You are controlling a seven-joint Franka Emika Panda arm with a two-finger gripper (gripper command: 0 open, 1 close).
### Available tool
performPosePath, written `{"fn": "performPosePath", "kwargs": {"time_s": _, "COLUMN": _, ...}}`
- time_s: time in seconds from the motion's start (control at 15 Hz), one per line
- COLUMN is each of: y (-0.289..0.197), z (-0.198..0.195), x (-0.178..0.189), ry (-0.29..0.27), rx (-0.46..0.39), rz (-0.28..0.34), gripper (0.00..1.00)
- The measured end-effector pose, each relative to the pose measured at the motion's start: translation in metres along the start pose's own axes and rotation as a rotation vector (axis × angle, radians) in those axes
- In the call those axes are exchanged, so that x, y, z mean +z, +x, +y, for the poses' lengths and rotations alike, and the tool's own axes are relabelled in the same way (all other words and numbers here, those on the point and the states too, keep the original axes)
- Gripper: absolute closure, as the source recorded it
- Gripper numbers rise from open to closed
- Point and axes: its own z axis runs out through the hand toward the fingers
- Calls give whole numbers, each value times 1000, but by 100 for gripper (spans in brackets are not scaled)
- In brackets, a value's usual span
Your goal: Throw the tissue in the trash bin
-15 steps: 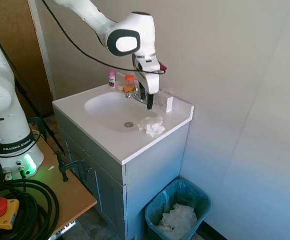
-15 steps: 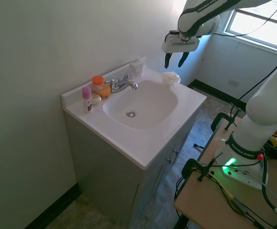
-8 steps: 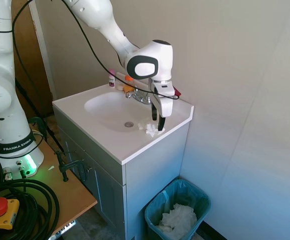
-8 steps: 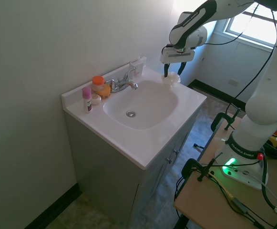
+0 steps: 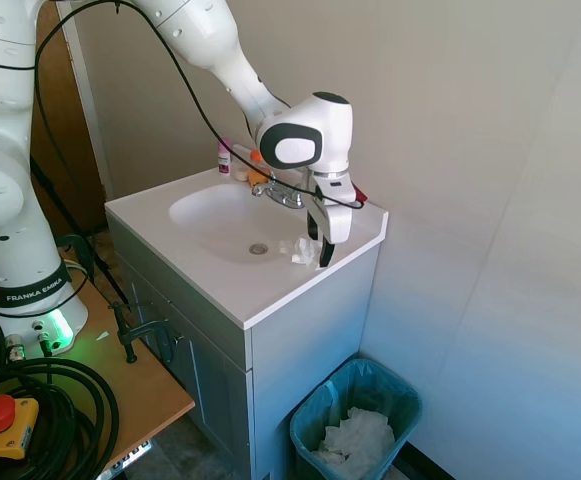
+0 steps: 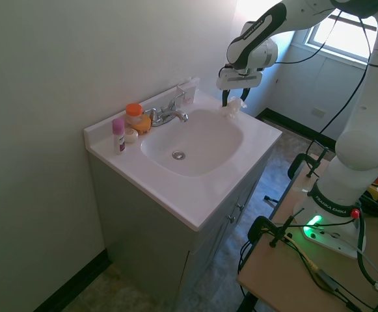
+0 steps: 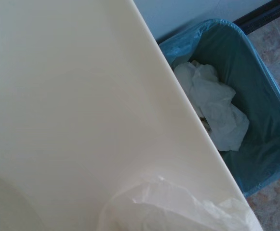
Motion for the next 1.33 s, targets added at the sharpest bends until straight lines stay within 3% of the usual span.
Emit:
{"fn": "performPosePath", "kwargs": {"time_s": 0.8, "y": 18, "z": 3, "x": -13, "ry": 43, "rx": 6, "rz": 7, "gripper": 100}}
{"fn": "performPosePath", "kwargs": {"time_s": 1.13, "y": 95, "z": 48, "x": -48, "ry": 93, "rx": 155, "rz": 41, "gripper": 100}}
{"fn": "performPosePath", "kwargs": {"time_s": 1.33, "y": 141, "z": 79, "x": -27, "ry": 39, "rx": 249, "rz": 67, "gripper": 100}}
